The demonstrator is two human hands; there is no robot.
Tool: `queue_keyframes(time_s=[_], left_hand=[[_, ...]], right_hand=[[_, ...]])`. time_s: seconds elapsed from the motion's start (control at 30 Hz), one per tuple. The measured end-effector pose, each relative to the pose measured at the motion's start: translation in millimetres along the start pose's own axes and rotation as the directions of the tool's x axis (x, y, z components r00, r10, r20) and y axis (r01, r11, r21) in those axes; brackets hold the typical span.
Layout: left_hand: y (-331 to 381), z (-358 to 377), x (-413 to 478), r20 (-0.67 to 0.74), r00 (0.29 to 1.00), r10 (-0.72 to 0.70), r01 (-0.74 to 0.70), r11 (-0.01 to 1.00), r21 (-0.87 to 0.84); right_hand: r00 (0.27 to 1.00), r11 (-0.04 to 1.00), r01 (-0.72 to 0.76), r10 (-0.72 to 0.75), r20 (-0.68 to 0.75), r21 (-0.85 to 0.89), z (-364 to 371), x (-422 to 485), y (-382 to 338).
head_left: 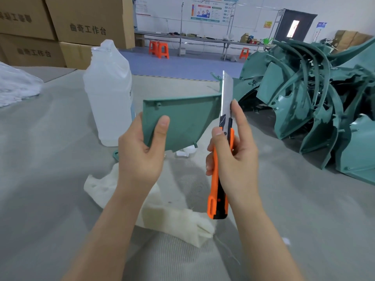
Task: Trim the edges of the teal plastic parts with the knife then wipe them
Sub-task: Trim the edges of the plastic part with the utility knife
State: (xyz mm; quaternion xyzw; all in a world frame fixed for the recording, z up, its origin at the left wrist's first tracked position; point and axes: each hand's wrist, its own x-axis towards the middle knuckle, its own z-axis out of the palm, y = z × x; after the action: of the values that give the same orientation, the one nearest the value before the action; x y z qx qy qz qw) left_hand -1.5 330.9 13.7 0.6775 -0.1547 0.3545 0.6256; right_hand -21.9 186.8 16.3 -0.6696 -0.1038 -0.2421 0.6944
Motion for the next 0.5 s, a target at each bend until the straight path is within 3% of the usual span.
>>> queue_keyframes(time_s=[0.5], left_hand=[[2,1,0,0.023,0.999,-0.037,0.037,0.999,0.019]], right_hand=[[0.993,0.999,0.003,-0.007,0.121,0.035,11,-8,-1]])
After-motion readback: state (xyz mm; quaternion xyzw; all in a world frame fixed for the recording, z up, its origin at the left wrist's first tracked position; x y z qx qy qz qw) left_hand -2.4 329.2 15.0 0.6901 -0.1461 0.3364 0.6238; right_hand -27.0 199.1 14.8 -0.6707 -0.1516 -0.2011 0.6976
